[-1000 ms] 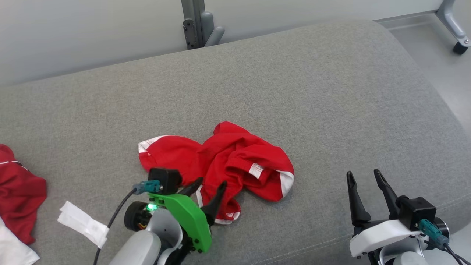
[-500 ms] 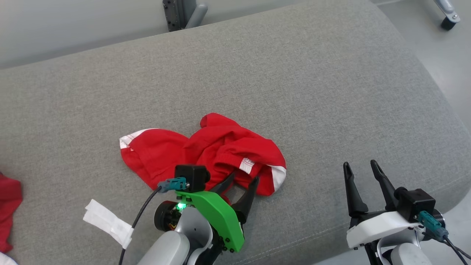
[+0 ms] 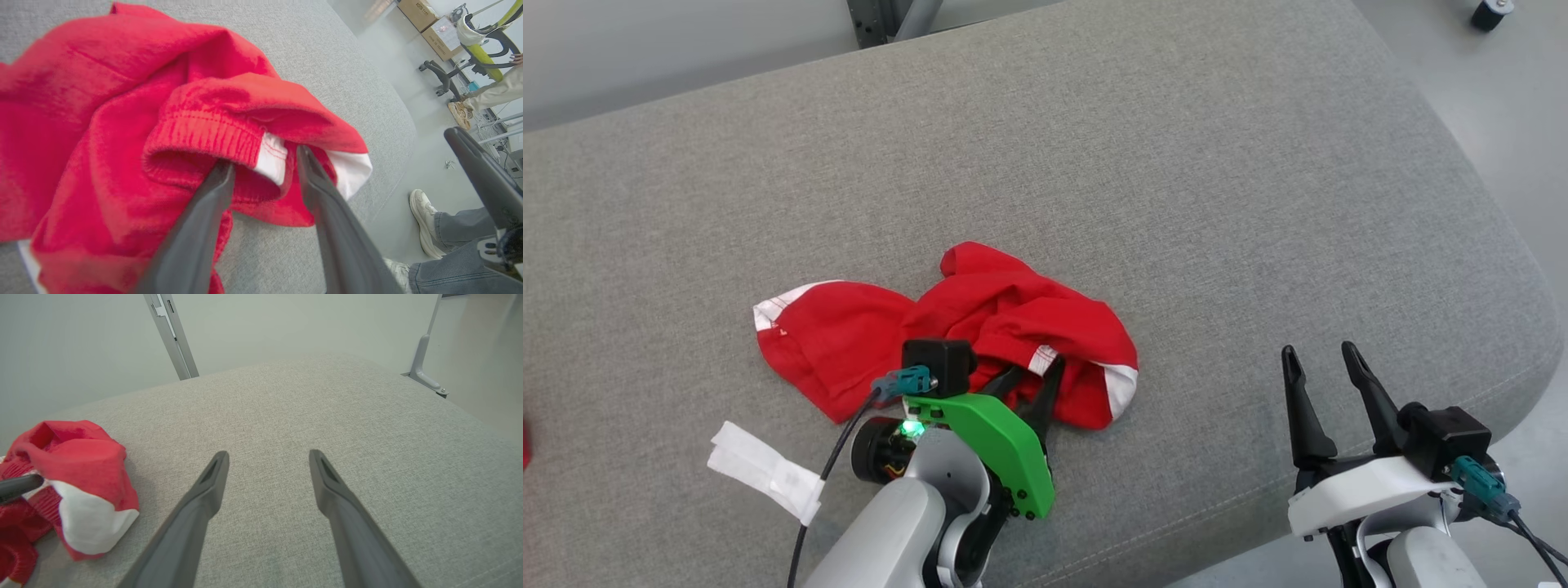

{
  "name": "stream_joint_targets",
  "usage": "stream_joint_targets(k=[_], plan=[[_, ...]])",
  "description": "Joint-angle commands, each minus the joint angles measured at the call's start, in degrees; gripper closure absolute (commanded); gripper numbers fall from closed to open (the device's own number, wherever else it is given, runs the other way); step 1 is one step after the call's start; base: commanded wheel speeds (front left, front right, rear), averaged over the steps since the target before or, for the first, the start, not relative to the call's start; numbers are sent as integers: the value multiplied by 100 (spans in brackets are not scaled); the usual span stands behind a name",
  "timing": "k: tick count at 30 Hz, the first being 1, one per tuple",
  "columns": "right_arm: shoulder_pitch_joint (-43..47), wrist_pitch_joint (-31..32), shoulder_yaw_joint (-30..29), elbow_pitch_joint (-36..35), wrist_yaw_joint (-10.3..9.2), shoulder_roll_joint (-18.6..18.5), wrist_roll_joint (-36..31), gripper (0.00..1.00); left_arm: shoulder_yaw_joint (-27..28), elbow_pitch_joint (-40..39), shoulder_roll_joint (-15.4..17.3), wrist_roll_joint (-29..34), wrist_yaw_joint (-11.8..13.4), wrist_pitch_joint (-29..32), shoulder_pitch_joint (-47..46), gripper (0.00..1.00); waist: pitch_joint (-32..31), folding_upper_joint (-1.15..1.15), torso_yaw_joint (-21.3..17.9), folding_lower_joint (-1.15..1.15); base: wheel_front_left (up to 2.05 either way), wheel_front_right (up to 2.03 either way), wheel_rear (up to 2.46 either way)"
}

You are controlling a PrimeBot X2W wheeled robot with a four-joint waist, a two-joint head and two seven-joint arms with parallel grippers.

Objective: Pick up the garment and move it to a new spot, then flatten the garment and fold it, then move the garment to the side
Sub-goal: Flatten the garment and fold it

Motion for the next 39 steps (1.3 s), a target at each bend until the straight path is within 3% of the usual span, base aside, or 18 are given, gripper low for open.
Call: stream_joint_targets(k=[1,7,17,23,28,33,39], plan=[[-67,-18,3,-1,-4,-4,19,0,2,16,23,32,-32,-43,-80,100,5,0,-4,0,0,0,0],[-71,-18,-29,26,-4,-4,62,0,-109,-108,201,73,-213,185,-314,100,-57,0,-49,0,0,0,0],[84,-18,9,62,-4,-3,124,0,365,-1513,671,-159,-195,1000,-1365,100,-298,0,-139,0,0,0,0],[109,-18,101,110,-4,-4,193,0,557,-1726,436,-193,-204,1103,-2238,100,-401,0,-221,0,0,0,0],[147,-18,100,131,-4,-2,200,0,638,-1679,159,-146,-126,794,-2651,100,-470,0,-258,0,0,0,0],[191,-18,56,97,-4,-3,190,0,606,-1627,62,-91,20,392,-2404,100,-459,0,-229,0,0,0,0],[262,-18,-28,71,-4,-5,260,0,465,-1634,462,-158,128,563,-1459,100,-381,0,-56,0,0,0,0]])
